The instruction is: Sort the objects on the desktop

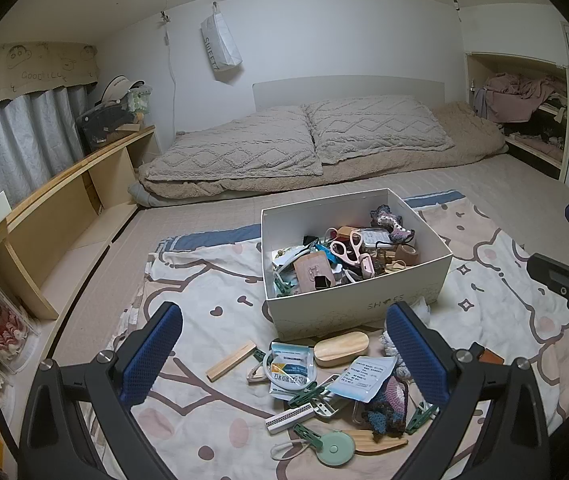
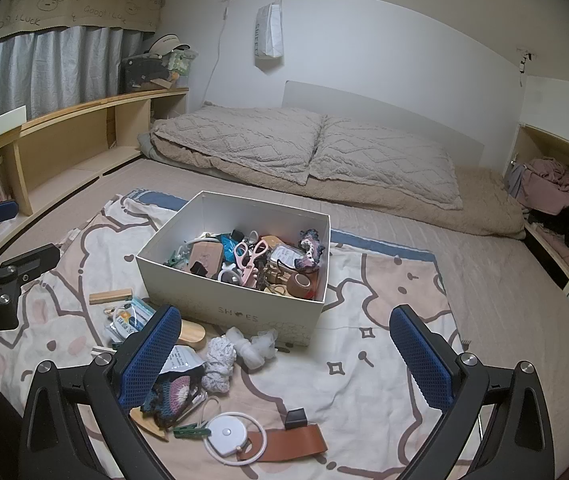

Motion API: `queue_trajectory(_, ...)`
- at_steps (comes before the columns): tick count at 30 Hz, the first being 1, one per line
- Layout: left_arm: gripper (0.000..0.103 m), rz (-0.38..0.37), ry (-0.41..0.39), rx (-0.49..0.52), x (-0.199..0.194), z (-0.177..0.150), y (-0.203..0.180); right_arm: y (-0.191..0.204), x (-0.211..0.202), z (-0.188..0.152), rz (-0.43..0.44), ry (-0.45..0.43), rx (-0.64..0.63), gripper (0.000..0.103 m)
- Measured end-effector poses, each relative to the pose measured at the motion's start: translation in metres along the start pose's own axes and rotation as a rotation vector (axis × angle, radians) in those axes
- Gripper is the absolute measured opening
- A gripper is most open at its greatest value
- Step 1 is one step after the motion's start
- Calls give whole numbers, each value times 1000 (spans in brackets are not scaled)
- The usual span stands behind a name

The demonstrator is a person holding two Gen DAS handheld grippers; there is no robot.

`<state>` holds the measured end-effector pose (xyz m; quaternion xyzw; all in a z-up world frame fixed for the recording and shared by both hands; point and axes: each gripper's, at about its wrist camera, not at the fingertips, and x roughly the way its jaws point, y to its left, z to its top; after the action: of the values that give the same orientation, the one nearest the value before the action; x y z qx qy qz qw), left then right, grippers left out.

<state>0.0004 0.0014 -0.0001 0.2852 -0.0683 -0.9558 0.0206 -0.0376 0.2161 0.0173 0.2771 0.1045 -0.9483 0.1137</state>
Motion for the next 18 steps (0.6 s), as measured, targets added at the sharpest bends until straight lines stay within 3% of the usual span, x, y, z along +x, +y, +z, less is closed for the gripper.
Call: queue_trajectory(18,103,-4,-8,7,-7,3,-7,5,-5,-4,8,-5,-15,103)
